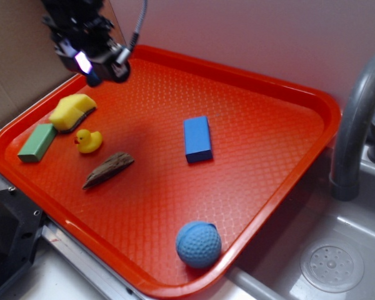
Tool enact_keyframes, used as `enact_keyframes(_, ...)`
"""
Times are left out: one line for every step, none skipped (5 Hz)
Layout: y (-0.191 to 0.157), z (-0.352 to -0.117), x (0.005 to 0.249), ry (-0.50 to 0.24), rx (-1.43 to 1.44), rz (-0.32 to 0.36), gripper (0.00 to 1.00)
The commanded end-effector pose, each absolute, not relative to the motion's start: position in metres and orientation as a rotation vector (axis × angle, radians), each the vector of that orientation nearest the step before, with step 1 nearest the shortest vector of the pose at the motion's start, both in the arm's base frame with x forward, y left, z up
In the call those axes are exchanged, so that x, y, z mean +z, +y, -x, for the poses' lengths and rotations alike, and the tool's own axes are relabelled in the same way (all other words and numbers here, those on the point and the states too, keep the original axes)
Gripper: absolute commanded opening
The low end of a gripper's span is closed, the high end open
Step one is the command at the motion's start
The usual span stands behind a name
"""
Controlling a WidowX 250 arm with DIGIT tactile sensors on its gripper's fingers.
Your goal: Grab the plastic pickle.
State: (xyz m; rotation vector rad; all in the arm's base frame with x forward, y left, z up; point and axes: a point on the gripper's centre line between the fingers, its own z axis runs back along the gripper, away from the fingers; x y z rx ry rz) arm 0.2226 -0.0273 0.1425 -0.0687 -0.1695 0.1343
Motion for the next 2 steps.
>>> enact_keyframes(-0.04, -0.2224, 0.1791, -0.199, 0.09, 0.083, 0.0)
enact_keyframes(-0.0382, -0.225, 0.1696, -0.179, 0.07, 0.055, 0.0)
